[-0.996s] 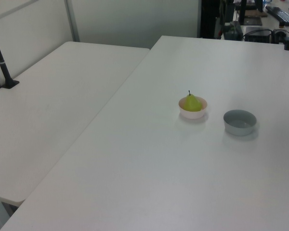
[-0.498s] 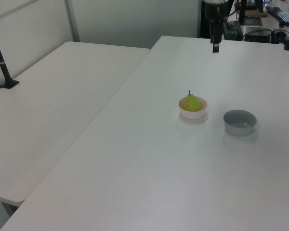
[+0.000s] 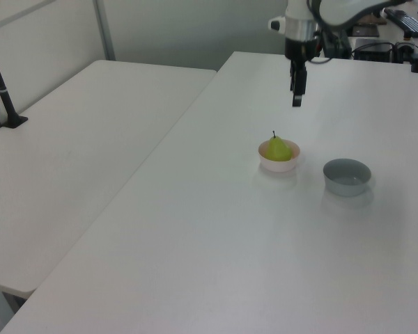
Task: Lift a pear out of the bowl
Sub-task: 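Lower the gripper onto the green pear and close on it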
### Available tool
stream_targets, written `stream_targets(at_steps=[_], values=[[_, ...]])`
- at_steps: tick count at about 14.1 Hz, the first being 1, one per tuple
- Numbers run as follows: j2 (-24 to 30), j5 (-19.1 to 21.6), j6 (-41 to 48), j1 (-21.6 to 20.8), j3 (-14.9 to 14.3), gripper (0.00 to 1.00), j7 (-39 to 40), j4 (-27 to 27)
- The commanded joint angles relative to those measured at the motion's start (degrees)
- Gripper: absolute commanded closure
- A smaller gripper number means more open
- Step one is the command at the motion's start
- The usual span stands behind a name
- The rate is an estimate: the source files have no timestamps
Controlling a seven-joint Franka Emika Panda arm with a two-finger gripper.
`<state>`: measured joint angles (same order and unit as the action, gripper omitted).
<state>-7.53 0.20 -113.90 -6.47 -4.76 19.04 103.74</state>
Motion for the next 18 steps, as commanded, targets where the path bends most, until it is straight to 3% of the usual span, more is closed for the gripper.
stream_targets(at_steps=[1,10,12,13,16,18], values=[[-2.6,-0.8,-6.9,-2.6,-0.4,0.00,-1.7,3.0],[-9.6,-1.0,-12.4,-3.8,-0.4,0.02,-1.9,2.8],[-9.6,-1.0,-12.5,-3.8,-0.4,0.26,-1.8,2.9],[-10.4,-1.2,-12.7,-3.9,-0.4,0.49,-1.8,2.8],[-10.8,-1.8,-12.8,-3.9,-0.4,1.00,-1.9,2.7],[-10.5,-1.8,-12.7,-3.9,-0.4,1.00,-1.9,2.7]])
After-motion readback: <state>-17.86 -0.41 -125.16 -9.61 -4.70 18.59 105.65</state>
